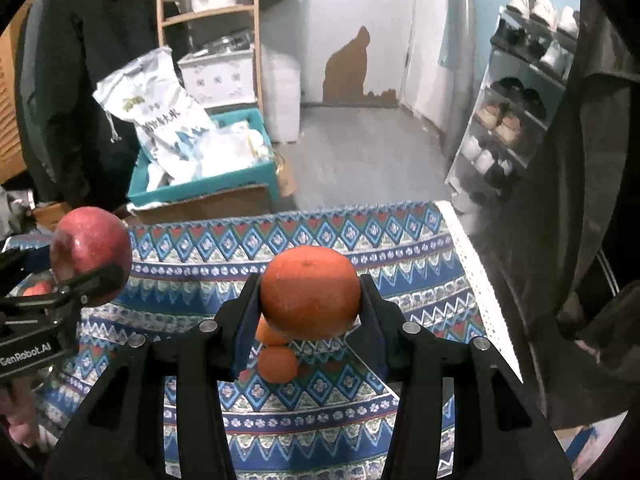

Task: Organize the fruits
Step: 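Lift and carry the orange and apple toward the glass bowl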

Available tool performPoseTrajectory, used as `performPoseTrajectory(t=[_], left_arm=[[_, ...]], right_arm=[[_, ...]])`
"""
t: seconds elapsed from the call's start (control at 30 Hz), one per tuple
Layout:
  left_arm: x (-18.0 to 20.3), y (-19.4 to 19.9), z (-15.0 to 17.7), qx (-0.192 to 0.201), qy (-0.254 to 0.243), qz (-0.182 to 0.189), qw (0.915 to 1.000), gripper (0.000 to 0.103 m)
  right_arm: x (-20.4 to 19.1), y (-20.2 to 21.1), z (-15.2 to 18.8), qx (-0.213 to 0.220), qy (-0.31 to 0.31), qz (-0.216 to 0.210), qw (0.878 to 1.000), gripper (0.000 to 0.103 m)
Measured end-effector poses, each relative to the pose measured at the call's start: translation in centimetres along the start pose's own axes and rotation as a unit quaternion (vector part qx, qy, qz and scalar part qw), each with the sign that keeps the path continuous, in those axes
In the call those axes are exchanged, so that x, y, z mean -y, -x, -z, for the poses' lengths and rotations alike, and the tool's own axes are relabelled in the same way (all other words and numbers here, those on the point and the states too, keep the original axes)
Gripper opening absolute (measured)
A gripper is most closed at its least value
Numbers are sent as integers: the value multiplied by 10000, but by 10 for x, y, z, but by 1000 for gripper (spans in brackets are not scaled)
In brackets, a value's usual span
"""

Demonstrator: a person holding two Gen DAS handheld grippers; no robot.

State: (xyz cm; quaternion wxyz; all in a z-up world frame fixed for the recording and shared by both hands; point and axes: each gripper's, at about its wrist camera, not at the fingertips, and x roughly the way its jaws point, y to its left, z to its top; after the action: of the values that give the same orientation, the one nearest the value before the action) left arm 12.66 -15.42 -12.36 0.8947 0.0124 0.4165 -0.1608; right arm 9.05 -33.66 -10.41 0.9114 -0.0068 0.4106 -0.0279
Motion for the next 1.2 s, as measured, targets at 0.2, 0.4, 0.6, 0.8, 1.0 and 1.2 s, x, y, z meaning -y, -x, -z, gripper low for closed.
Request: performPoseTrajectory(t=[0.2,0.4,0.6,0.8,1.0,1.2], left_arm=[[-4,29,3,195,-12,-65,9998,75],[-12,57,7,373,62,-110,9992,75],[-21,79,14,514,112,-203,9984,75],[-39,93,24,543,323,-256,9977,75],[-59,104,36,577,475,-392,9964,75],[-78,119,44,673,609,-578,9942,75]], right_arm=[[-8,24,-6,230,84,-79,9997,46],[-18,46,-12,457,148,-196,9987,46],[-31,60,-14,594,235,-345,9974,46],[-49,70,-15,678,362,-552,9955,46],[-79,71,-18,690,550,-820,9927,46],[-111,71,-21,684,739,-1077,9891,46]])
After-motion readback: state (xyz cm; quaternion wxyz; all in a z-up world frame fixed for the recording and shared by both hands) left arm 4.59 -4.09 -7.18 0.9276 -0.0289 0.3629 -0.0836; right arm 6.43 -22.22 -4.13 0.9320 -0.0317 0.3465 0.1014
